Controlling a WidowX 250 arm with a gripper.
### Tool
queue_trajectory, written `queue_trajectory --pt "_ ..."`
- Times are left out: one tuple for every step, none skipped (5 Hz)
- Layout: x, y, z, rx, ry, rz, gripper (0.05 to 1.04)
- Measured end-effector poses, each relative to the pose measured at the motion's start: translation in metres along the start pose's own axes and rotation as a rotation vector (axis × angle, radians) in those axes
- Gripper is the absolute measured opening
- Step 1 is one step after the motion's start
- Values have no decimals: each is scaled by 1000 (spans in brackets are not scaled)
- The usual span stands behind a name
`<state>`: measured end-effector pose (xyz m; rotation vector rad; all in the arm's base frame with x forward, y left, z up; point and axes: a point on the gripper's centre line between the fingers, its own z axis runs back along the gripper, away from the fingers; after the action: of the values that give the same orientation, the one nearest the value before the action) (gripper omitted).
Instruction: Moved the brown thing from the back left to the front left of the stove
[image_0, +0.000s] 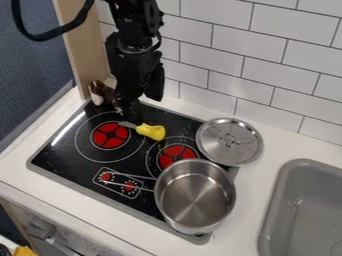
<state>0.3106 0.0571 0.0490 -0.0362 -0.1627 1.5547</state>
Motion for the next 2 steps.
queue_trajectory --pt "-1 4 -9 30 6 -5 1001" --pt "22 6 -12 17 -1 24 1001"
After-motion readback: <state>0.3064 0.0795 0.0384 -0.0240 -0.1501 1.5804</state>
